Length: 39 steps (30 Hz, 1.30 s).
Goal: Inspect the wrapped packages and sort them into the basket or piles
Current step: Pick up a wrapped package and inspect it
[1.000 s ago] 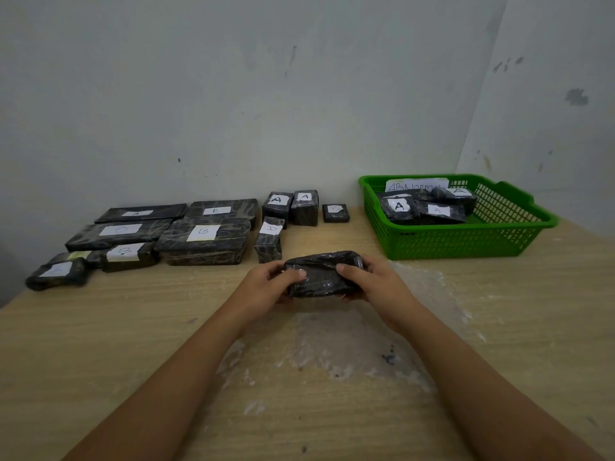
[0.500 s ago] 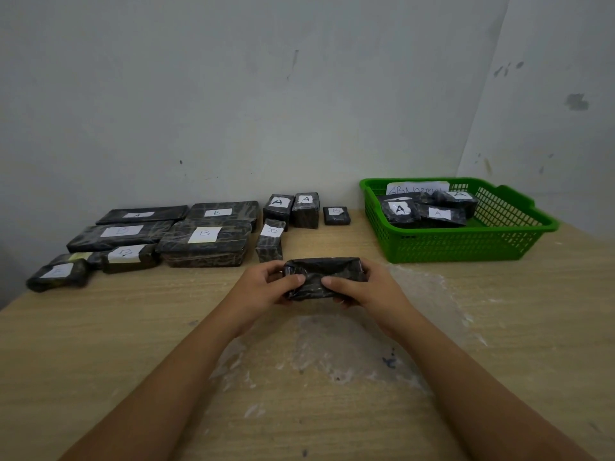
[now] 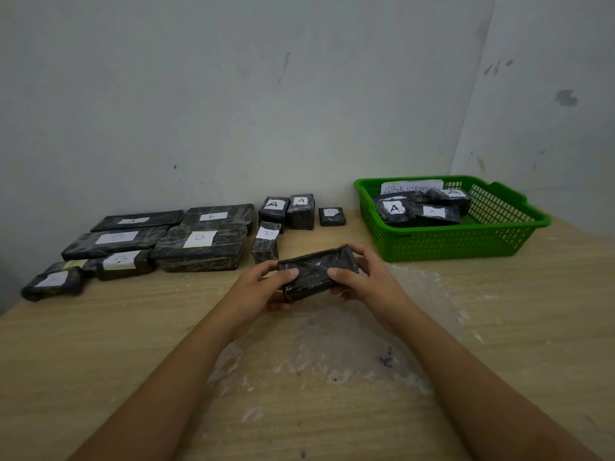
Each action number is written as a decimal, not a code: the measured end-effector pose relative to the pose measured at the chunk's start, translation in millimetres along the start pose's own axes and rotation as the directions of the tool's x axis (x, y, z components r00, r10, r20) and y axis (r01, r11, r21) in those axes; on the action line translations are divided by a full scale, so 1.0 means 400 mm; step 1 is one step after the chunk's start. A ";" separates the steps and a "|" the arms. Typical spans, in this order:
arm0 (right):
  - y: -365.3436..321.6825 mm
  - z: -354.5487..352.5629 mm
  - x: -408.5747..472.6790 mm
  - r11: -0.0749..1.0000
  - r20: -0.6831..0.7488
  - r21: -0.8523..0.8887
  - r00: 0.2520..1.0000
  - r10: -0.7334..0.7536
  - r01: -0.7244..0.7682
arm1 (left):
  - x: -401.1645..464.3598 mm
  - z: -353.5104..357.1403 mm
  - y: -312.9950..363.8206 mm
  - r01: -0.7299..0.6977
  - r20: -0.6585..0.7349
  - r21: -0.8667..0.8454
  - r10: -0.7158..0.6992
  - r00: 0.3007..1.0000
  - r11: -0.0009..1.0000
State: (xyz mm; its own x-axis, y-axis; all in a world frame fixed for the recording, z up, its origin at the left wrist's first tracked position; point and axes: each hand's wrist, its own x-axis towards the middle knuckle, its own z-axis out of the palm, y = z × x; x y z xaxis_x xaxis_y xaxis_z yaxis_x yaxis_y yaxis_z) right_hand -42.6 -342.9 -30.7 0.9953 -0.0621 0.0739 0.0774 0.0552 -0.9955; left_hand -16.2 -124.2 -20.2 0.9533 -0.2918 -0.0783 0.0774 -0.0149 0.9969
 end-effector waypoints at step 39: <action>0.012 0.008 -0.006 0.970 -0.013 -0.237 0.998 -0.060 0.055 | 0.026 -0.023 -0.040 -0.120 -0.091 0.165 0.136 0.987 0.979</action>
State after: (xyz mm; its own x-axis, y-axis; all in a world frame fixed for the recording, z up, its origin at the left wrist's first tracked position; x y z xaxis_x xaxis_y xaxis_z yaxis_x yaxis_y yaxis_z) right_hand -44.4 -339.5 -35.4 0.9881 -0.0782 0.1327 0.1163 -0.1862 -0.9756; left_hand -4.7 -118.2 -37.0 0.9774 -0.2033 0.0574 -0.0866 -0.1375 0.9867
